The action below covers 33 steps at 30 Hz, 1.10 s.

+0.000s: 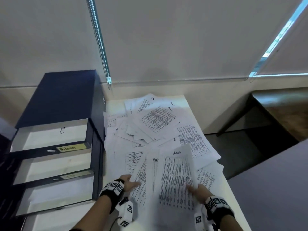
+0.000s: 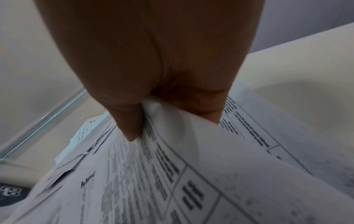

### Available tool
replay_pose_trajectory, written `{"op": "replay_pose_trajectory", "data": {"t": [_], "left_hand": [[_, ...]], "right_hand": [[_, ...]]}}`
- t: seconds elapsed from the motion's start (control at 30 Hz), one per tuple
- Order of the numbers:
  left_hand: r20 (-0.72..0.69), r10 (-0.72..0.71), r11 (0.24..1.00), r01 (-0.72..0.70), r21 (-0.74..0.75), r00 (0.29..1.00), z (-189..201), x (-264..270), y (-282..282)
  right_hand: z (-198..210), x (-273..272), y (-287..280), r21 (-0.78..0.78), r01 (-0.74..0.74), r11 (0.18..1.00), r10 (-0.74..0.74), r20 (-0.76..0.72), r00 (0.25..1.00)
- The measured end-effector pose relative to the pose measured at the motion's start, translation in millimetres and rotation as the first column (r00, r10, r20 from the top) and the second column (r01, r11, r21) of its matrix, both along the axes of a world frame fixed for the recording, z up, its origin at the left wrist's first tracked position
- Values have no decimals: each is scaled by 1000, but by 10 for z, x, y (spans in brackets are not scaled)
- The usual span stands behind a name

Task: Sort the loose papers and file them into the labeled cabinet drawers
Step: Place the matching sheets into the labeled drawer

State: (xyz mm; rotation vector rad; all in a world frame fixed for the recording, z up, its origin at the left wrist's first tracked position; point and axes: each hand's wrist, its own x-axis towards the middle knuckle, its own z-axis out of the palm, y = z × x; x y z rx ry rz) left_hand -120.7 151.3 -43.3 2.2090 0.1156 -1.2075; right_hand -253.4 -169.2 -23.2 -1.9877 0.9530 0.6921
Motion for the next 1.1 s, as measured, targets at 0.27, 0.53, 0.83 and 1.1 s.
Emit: {"op": "replay_pose_trajectory", "data": {"t": [0.27, 0.53, 0.83, 1.1], "left_hand": [[123, 48, 997, -54, 47, 991, 34, -227, -458], [105, 174, 976, -157, -148, 979, 61, -172, -396], [137, 214, 974, -202, -100, 967, -90, -75, -363], [106, 458, 837, -388, -386, 883, 449, 314, -410]], "right_hand": [[-375, -109, -244, 6, 118, 993, -118, 35, 992], [-316, 43, -173, 14, 47, 999, -47, -33, 998], [-295, 527, 239, 19, -166, 986, 162, 140, 977], [68, 1195, 43, 141, -152, 978, 55, 528, 847]]}}
